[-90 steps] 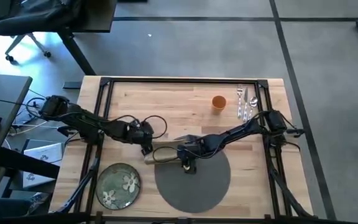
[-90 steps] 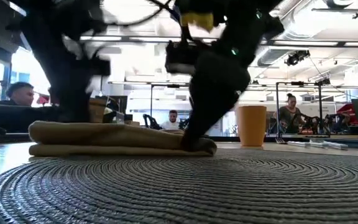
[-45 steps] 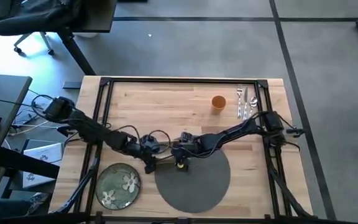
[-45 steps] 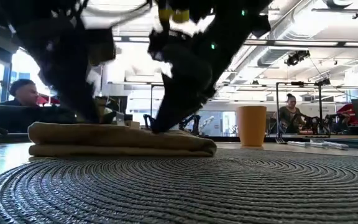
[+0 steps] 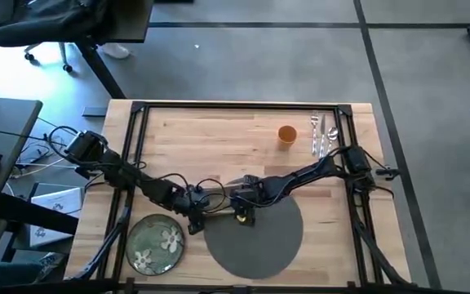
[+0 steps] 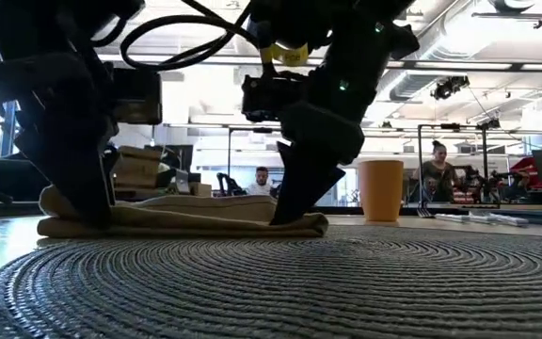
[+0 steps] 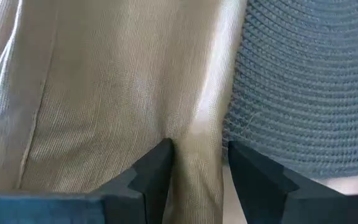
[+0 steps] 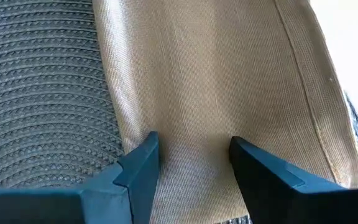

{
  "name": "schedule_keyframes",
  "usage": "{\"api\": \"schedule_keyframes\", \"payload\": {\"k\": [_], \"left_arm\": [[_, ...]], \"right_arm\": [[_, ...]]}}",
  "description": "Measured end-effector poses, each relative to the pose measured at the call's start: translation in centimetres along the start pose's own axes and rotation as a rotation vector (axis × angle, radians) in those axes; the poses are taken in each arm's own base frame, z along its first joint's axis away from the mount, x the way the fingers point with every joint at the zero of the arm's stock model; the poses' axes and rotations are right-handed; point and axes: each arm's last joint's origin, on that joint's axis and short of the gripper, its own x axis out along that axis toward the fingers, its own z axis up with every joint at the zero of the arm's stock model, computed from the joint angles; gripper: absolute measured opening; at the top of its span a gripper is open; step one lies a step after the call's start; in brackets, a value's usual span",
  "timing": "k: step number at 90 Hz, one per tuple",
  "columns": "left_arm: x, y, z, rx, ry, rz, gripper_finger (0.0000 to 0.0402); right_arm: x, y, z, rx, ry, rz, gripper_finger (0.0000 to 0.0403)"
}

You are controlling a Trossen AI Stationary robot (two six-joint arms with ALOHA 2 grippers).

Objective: Set table place
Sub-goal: Fold the brown napkin

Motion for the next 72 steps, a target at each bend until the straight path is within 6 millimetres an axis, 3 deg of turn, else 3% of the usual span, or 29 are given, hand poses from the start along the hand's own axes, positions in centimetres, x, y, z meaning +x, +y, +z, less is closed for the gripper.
{"api": "schedule_keyframes", "payload": {"k": [12,22,38,52,63,72], "left_arm": [[-2.3,-0.8,1.0,-0.016,-0.071,-0.065,0.0144],[-4.5,-1.7,2.3,0.009,-0.160,-0.122,0.0144],[-6.7,-2.8,3.9,0.094,-0.307,-0.118,0.0144],[-6.2,-2.9,5.7,0.161,-0.354,-0.067,0.0144],[-4.7,-2.4,7.1,0.243,-0.349,0.005,0.0144],[-2.7,-1.7,7.9,0.288,-0.332,0.054,0.0144]], "right_arm": [[-1.6,-0.1,0.3,-0.005,0.005,0.007,0.0181],[-4.9,-0.2,0.9,-0.006,-0.034,0.021,0.0181],[-9.1,0.6,-0.4,-0.040,0.010,0.002,0.0181],[-11.0,1.7,-2.0,-0.070,0.066,-0.073,0.0181],[-10.4,2.1,-4.7,-0.084,0.128,-0.125,0.0181],[-9.0,1.6,-7.7,0.008,0.182,-0.101,0.0181]]}}
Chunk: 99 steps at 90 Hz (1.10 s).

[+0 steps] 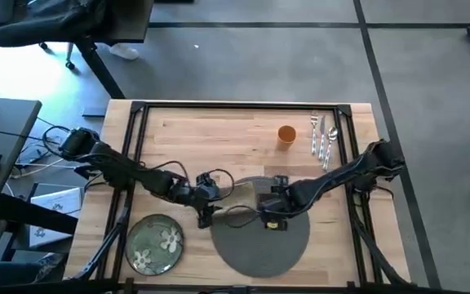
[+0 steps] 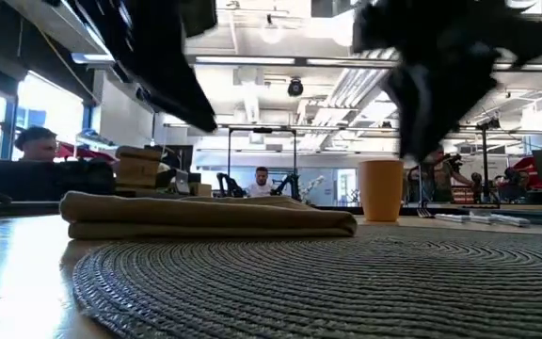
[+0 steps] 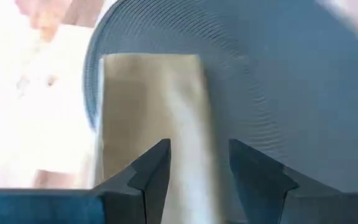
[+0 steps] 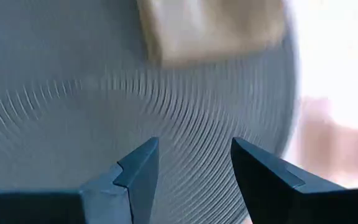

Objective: Set table place
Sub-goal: Fold the brown napkin

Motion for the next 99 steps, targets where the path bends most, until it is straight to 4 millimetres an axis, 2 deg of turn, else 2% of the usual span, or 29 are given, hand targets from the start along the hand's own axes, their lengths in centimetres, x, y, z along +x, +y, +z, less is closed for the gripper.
{"api": "schedule_keyframes", "payload": {"k": [7,18,37,61,80,99], "left_arm": [[1.5,0.4,-0.1,0.013,0.012,-0.003,0.0144],[3.6,0.7,-0.4,0.051,0.007,-0.036,0.0144],[5.5,1.1,-0.1,0.161,-0.060,-0.038,0.0144],[6.9,2.6,1.8,0.201,-0.075,-0.007,0.0144],[8.7,4.6,-0.3,0.168,0.096,0.038,0.0144],[8.4,5.4,-0.7,0.082,0.152,0.163,0.0144]], "right_arm": [[1.1,-0.4,-1.9,0.087,0.004,0.043,0.0181],[1.7,-0.7,-4.1,0.202,-0.059,0.096,0.0181],[2.2,-1.3,-5.7,0.315,-0.158,0.154,0.0181],[2.7,-1.2,-5.8,0.353,-0.212,0.189,0.0181],[2.7,-1.1,-5.8,0.349,-0.218,0.193,0.0181],[2.7,-1.0,-5.9,0.349,-0.216,0.191,0.0181]]}}
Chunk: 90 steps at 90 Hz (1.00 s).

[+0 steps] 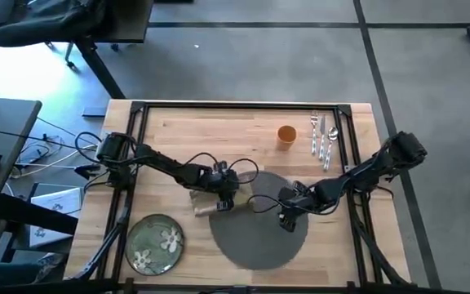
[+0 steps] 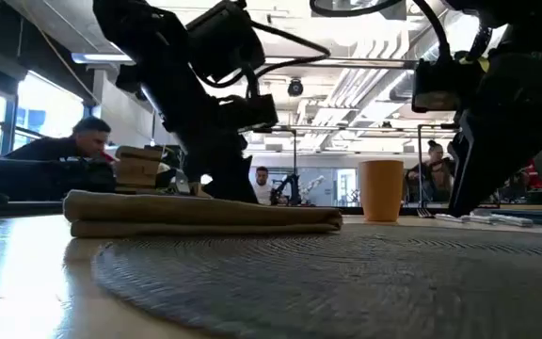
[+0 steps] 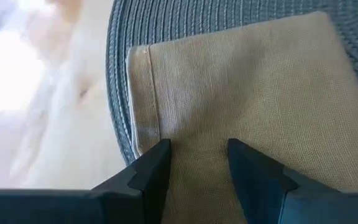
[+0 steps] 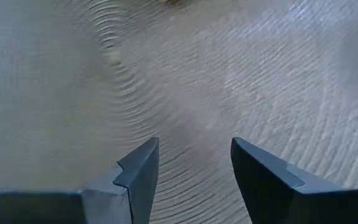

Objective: Set table place
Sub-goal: Fold the brown napkin

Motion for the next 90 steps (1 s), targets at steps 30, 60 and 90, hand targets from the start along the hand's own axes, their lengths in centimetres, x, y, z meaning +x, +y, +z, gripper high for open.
{"api": "schedule_keyframes", "payload": {"k": [30,60,90], "left_arm": [[-2.0,0.8,-0.2,-0.131,0.049,0.115,0.0144],[-2.3,0.3,-0.1,-0.130,0.036,0.076,0.0144],[-2.3,0.4,-0.4,-0.101,0.073,0.083,0.0144]], "right_arm": [[0.0,-0.2,-0.2,0.040,0.020,-0.025,0.0181],[-0.3,1.4,2.2,-0.083,-0.203,-0.032,0.0181],[2.9,0.9,0.3,-0.072,0.000,-0.103,0.0181]]}}
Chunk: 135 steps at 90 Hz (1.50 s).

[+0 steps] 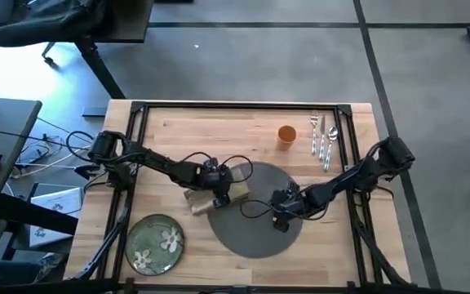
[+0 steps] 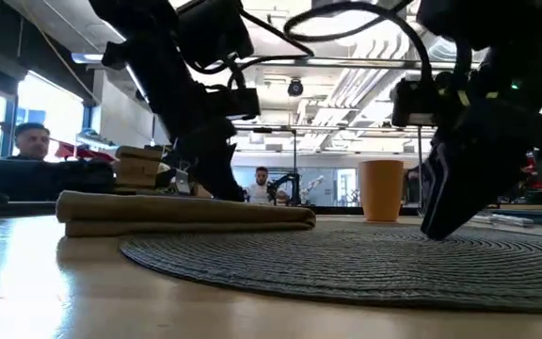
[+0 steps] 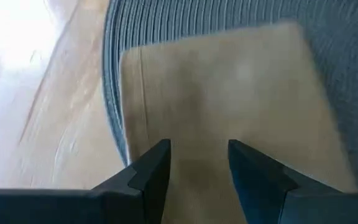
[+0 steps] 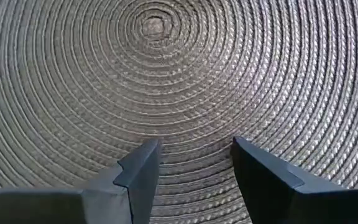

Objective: Set table place
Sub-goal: Fold the brown napkin

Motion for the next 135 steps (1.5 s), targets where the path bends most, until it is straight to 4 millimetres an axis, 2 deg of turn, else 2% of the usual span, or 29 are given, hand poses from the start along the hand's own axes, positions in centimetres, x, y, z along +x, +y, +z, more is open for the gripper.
{"api": "schedule_keyframes", "payload": {"k": [43,60,70,84,92,98,104,113,124,135], "left_arm": [[-0.4,1.3,-2.3,-0.232,0.175,0.235,0.0144],[-1.2,1.3,-3.1,-0.340,0.227,0.278,0.0144],[-2.7,1.1,-2.9,-0.385,0.228,0.230,0.0144],[-7.1,0.9,-1.1,-0.350,0.108,0.186,0.0144],[-9.0,1.6,-1.3,-0.318,0.126,0.177,0.0144],[-9.6,2.5,-2.1,-0.289,0.199,0.209,0.0144],[-9.4,3.2,-3.4,-0.265,0.269,0.251,0.0144],[-8.1,3.6,-5.4,-0.228,0.338,0.266,0.0144],[-5.9,3.2,-7.6,-0.271,0.392,0.150,0.0144],[-5.0,2.6,-8.9,-0.374,0.428,0.067,0.0144]], "right_arm": [[-0.7,0.6,-1.7,0.094,0.068,-0.038,0.0181],[-0.8,1.0,-2.3,0.102,0.074,-0.028,0.0181],[-0.9,1.2,-2.5,0.094,0.080,-0.021,0.0181],[-0.9,1.2,-2.5,0.095,0.083,-0.017,0.0181],[-0.9,1.2,-2.4,0.096,0.081,-0.015,0.0181],[-0.9,1.2,-2.4,0.097,0.078,-0.013,0.0181],[-0.9,1.2,-2.4,0.097,0.075,-0.014,0.0181],[-0.9,1.3,-2.4,0.098,0.071,-0.012,0.0181],[-0.8,1.3,-2.3,0.101,0.066,-0.008,0.0181],[-0.8,1.4,-2.2,0.104,0.050,-0.003,0.0181]]}}
